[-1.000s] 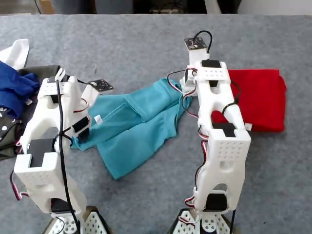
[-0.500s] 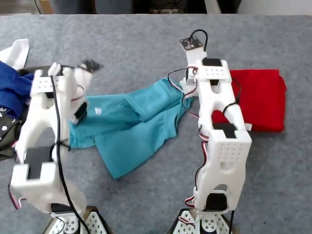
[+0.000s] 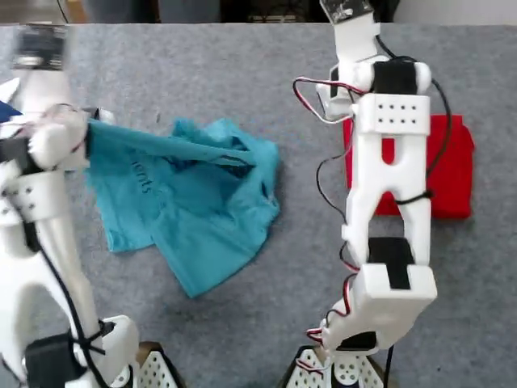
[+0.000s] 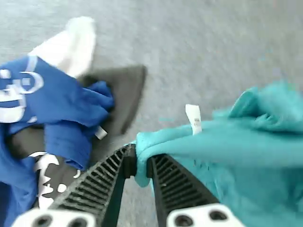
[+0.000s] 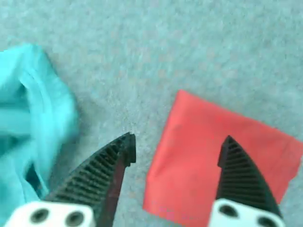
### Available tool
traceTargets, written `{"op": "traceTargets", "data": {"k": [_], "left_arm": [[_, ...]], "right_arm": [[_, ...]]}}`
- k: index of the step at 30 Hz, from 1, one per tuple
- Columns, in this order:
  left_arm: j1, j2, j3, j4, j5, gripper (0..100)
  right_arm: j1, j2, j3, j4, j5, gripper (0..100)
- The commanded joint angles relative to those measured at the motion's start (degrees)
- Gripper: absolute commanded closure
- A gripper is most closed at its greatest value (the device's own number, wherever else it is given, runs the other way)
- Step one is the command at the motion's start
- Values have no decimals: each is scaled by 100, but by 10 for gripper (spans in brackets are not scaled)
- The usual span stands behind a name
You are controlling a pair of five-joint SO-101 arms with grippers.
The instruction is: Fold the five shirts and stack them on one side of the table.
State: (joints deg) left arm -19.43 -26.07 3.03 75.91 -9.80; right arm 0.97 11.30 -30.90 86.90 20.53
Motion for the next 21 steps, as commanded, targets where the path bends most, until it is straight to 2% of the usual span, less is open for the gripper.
{"op": "traceTargets", "data": {"k": [1,5,10,12,15,17,21], "left_arm": [[-277,-308,-40,-466,404,970],[-286,-281,673,-1204,448,970],[-690,-220,1455,-1978,510,970],[-822,-193,1657,-2075,563,970],[-822,-193,1982,-2075,536,970],[-848,-193,2026,-2057,536,970],[-857,-149,2088,-1943,527,970]], "right_arm": [[-404,-382,-251,624,26,787],[-1240,-382,409,862,26,988],[-2338,-382,1455,536,-141,877],[-2602,-382,1947,44,-316,816],[-2813,-382,2888,-1020,-202,730],[-2980,-374,3468,-1618,-123,714],[-3147,-101,4391,-2716,-141,750]]}}
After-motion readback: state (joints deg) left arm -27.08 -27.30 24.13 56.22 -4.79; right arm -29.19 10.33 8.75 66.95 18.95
